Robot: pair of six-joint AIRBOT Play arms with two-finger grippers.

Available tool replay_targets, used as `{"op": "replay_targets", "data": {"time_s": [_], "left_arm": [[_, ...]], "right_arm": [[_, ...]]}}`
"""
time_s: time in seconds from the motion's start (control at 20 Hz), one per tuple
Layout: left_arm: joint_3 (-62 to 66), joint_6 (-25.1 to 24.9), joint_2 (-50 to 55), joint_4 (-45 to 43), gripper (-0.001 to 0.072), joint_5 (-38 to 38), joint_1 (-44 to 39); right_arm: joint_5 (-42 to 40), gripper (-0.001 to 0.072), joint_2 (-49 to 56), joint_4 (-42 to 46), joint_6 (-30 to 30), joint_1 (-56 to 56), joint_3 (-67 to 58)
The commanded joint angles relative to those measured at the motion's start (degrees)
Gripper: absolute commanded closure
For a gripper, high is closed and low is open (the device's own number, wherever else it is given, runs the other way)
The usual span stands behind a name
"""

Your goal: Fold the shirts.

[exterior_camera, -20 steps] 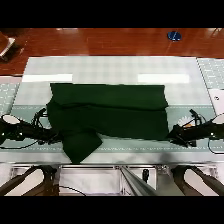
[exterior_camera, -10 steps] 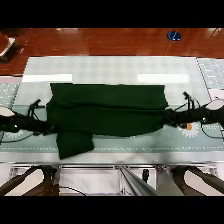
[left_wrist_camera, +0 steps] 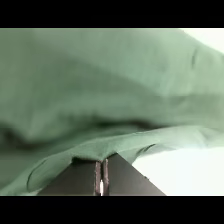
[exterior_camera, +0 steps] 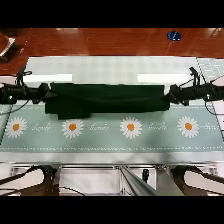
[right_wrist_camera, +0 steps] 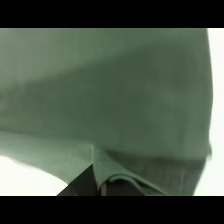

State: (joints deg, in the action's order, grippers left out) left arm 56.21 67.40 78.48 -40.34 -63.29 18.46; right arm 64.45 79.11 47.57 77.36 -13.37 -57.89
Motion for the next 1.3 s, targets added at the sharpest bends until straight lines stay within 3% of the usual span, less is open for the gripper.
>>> {"op": "replay_targets", "data": {"time_s": [0.0,0.35,0.4,0.45,0.5,0.6,0.7,0.8,0.9,1.1,1.25], "left_arm": [[10.1,2.4,9.6,1.8,0.0689,1.1,-1.4],[21.4,3.3,21.3,1.8,0.0688,1.2,-4.5],[22.0,3.3,22.0,1.8,0.0666,1.2,-5.0],[22.3,3.1,22.2,1.8,0.0485,1.2,-5.6],[22.5,3.1,22.1,1.7,0.0213,0.7,-5.9],[25.9,4.6,21.7,-3.2,0.0200,-4.7,-4.7],[28.9,9.7,20.2,-14.0,0.0200,-12.3,-1.3],[27.5,7.5,16.6,-18.0,0.0200,-17.2,3.4],[20.3,7.2,10.6,-16.0,0.0201,-12.4,8.1],[-3.0,0.4,-5.2,-5.7,0.0200,4.8,9.5],[-11.7,0.1,-11.1,-3.5,0.0200,8.1,7.3]], "right_arm": [[-1.5,0.0692,6.9,-1.4,0.7,0.0,-7.7],[-2.7,0.0691,17.2,-5.7,1.4,0.0,-15.5],[-3.4,0.0640,17.9,-6.4,1.4,0.0,-15.5],[-3.6,0.0454,18.3,-7.1,1.4,0.0,-15.5],[-3.4,0.0297,18.3,-7.3,0.9,0.0,-15.5],[0.6,0.0303,17.9,-6.7,0.5,-2.3,-16.7],[6.7,0.0304,16.8,-2.4,1.8,-6.7,-17.8],[9.4,0.0303,14.7,7.6,4.7,-10.7,-17.5],[7.3,0.0303,12.8,11.9,6.3,-12.6,-14.6],[1.4,0.0299,14.3,1.9,1.7,-10.4,-8.8],[-1.4,0.0296,16.5,-1.9,0.0,-6.8,-8.8]]}}
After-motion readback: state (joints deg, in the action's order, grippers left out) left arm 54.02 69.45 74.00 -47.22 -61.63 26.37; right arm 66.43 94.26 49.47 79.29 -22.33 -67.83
